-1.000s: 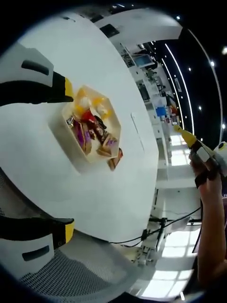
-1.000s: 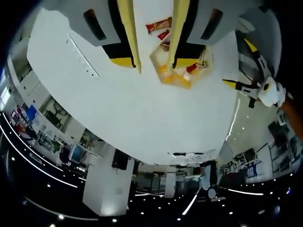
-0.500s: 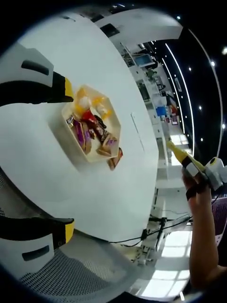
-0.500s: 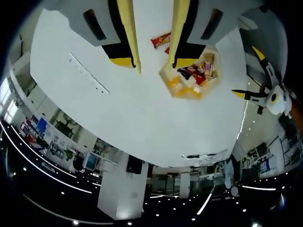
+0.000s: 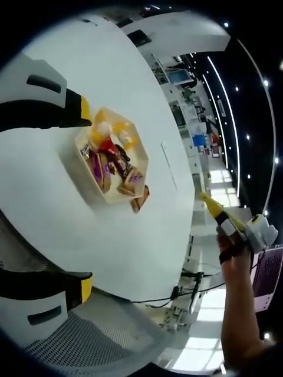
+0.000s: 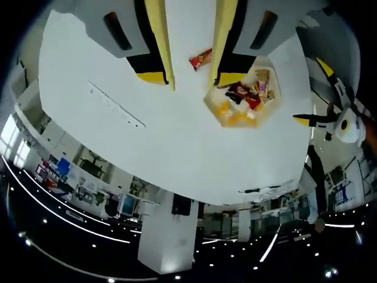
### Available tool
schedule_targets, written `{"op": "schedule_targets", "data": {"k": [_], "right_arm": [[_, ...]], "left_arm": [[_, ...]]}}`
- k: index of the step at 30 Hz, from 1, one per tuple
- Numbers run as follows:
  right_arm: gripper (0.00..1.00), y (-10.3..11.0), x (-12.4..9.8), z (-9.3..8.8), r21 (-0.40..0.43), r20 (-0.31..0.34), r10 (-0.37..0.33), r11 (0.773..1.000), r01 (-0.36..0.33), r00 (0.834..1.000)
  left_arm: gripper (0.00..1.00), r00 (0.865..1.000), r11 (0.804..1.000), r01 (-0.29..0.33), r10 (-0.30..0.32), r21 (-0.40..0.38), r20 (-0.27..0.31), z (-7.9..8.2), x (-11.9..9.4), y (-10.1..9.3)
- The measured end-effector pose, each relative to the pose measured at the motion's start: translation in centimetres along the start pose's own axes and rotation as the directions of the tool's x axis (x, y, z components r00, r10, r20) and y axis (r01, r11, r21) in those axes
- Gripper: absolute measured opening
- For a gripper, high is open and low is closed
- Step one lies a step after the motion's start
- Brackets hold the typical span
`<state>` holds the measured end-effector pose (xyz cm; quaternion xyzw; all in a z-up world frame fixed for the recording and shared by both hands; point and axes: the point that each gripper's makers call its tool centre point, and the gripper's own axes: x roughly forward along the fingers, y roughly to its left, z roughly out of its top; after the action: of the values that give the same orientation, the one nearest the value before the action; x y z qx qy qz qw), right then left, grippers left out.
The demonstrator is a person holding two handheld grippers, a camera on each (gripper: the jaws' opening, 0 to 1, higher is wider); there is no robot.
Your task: Place the target food into the container with the food tongs after gripping and lifting it, then release it inside without dropping or visibly crushing the food.
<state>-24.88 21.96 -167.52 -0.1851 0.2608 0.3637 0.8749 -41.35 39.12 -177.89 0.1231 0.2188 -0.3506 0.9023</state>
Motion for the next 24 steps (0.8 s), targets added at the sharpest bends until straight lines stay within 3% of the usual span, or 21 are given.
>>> {"op": "schedule_targets", "data": {"k": [15, 24], "right_arm": [[0.3, 1.5, 2.5, -4.2, 0.051, -0.028, -0.048, 0.997, 0.05, 0.998], [0.29, 1.7, 4.2, -4.9, 0.103, 0.007, -0.095, 0.99, 0.094, 0.995]], "left_arm": [[0.98, 1.0, 1.0, -0.002, 0.002, -0.005, -0.01, -0.2, 0.0, 0.1], [0.97, 1.0, 1.0, -0.008, 0.008, -0.007, -0.017, -0.4, 0.0, 0.2]]}}
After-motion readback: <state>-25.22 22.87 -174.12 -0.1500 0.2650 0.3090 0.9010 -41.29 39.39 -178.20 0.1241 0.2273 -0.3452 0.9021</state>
